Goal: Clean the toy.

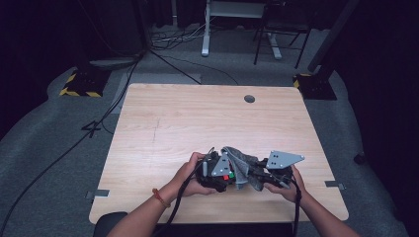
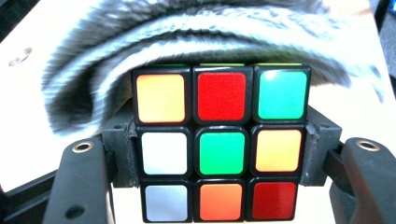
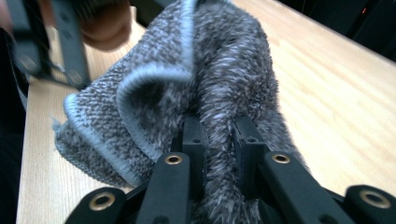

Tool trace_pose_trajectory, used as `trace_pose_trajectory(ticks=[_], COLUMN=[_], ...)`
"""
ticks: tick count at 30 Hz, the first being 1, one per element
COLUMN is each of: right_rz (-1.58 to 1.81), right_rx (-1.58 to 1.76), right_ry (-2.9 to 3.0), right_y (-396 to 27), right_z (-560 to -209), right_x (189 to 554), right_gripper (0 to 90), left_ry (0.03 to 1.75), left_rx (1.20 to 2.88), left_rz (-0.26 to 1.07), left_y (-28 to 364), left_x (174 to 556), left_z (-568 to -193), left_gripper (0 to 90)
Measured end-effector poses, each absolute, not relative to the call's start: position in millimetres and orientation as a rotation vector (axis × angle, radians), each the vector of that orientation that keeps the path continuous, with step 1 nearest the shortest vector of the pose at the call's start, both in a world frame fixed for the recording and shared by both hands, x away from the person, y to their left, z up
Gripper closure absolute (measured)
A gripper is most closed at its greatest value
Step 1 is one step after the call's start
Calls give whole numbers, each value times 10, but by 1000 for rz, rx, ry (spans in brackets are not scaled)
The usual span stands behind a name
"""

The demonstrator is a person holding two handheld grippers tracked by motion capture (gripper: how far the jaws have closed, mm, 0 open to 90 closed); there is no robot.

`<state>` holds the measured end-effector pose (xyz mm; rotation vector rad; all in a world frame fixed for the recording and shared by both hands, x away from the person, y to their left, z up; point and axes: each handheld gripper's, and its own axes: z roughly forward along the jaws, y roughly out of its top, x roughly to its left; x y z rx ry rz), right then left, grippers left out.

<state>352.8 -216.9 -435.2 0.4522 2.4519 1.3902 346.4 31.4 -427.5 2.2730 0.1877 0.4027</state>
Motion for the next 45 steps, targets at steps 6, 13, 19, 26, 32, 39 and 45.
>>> trace_pose_trajectory(ticks=[6, 13, 19, 26, 32, 39, 45], right_rz=[1359, 1518, 1565, 1590, 1537, 1415, 1485], right_rx=[497, 467, 479, 455, 449, 461, 409], right_ry=[2504, 2550, 2504, 2453, 2430, 2514, 2478], right_y=[-2177, -2134, -2181, -2181, -2159, -2123, -2122], right_z=[-4466, -4484, -4435, -4357, -4329, -4458, -4376], right_x=[3618, 3589, 3590, 3545, 3522, 3567, 3493], right_gripper=[786, 787, 789, 788, 788, 788, 788], left_ry=[180, 168, 182, 185, 196, 218, 212], left_rx=[2192, 2177, 2237, 2298, 2247, 2188, 2239], left_rz=[386, 338, 378, 413, 401, 390, 372], left_y=[409, 407, 383, 315, 355, 453, 440], left_x=[3444, 3449, 3463, 3463, 3457, 3484, 3504], left_z=[-4170, -4193, -4249, -4319, -4267, -4163, -4228], left_gripper=[333, 330, 325, 329, 334, 334, 334])
